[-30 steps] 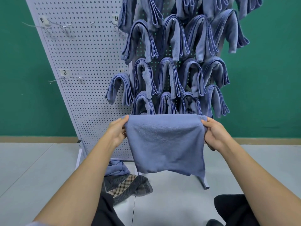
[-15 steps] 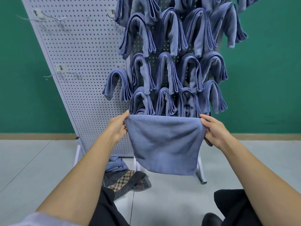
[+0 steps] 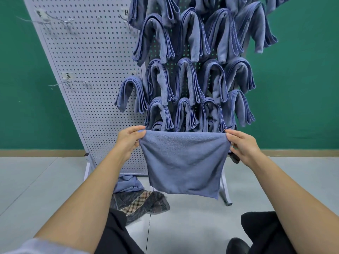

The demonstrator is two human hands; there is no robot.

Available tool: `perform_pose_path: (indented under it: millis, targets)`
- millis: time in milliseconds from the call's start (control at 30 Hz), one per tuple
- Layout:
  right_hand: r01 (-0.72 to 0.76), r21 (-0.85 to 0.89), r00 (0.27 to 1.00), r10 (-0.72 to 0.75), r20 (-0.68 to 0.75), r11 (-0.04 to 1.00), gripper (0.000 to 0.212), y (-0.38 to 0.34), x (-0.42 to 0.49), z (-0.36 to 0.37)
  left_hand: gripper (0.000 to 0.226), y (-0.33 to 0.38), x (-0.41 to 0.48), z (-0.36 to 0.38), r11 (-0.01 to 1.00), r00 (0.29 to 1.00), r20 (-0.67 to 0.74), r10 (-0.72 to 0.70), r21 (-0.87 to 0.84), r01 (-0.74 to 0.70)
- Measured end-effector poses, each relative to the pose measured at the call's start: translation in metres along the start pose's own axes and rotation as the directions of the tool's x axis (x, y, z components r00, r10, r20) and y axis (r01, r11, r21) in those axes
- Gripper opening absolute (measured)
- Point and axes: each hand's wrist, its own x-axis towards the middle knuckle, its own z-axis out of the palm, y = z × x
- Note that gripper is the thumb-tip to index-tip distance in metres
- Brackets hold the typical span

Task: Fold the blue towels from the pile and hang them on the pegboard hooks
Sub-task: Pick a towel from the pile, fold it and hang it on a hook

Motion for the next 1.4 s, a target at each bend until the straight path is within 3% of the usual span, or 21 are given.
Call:
perform_pose_path:
  millis: [267, 433, 567, 667, 733, 833, 933, 1000, 1133, 1233, 1400]
  targets:
    - [0.120, -0.353, 0.987, -0.150, -0.058, 0.928, 0.024, 0.008, 0.004, -0.007, 0.029, -0.003, 0.000, -0.012, 0.941, 0.991, 0.055, 0.119, 0.314, -0.130]
    - [0.191, -0.634, 0.957, -0.287, -0.051, 0.749, 0.016, 0.005, -0.001, -0.006, 0.022, -0.002, 0.001, -0.019, 0.879, 0.980, 0.038, 0.193, 0.438, -0.190]
    - [0.242, -0.750, 0.936, -0.352, 0.013, 0.615, 0.004, 0.002, -0.004, -0.004, 0.011, 0.001, -0.002, -0.017, 0.786, 0.960, 0.015, 0.280, 0.570, -0.238]
    - [0.289, -0.795, 0.925, -0.370, 0.089, 0.533, 0.016, -0.003, -0.004, -0.004, 0.015, 0.002, -0.001, -0.023, 0.805, 0.953, 0.039, 0.300, 0.525, -0.275]
    - [0.338, -0.689, 0.929, -0.346, 0.134, 0.641, 0.017, -0.008, -0.007, -0.004, 0.012, 0.005, 0.000, -0.028, 0.860, 0.963, 0.062, 0.262, 0.437, -0.262]
    - [0.269, -0.293, 0.952, -0.207, 0.226, 0.917, 0.017, -0.018, -0.015, -0.001, 0.011, 0.010, 0.000, -0.036, 0.953, 0.978, 0.114, 0.176, 0.229, -0.198]
    - [0.147, -0.055, 0.959, -0.129, 0.251, 0.988, 0.021, -0.024, -0.013, 0.003, 0.018, 0.015, 0.000, -0.036, 0.999, 0.986, 0.163, 0.036, -0.018, -0.033]
    - [0.041, 0.042, 0.979, -0.049, 0.200, 0.998, 0.022, -0.027, -0.011, 0.008, 0.016, 0.016, 0.000, -0.030, 0.991, 0.987, 0.135, -0.088, -0.088, 0.100]
    - [-0.110, 0.076, 0.991, 0.103, 0.086, 0.991, 0.027, -0.028, -0.012, 0.019, 0.017, 0.015, -0.003, -0.007, 0.927, 0.957, 0.080, -0.280, -0.234, 0.291]
    - [-0.065, 0.067, 0.993, 0.058, 0.104, 0.996, 0.006, -0.025, -0.014, 0.033, 0.016, 0.016, -0.009, 0.019, 0.921, 0.967, 0.073, -0.243, -0.296, 0.253]
    - [0.112, -0.081, 0.977, -0.095, 0.189, 0.990, 0.007, -0.024, -0.024, 0.072, 0.005, 0.019, -0.028, 0.064, 0.969, 0.978, 0.179, -0.109, -0.201, 0.145]
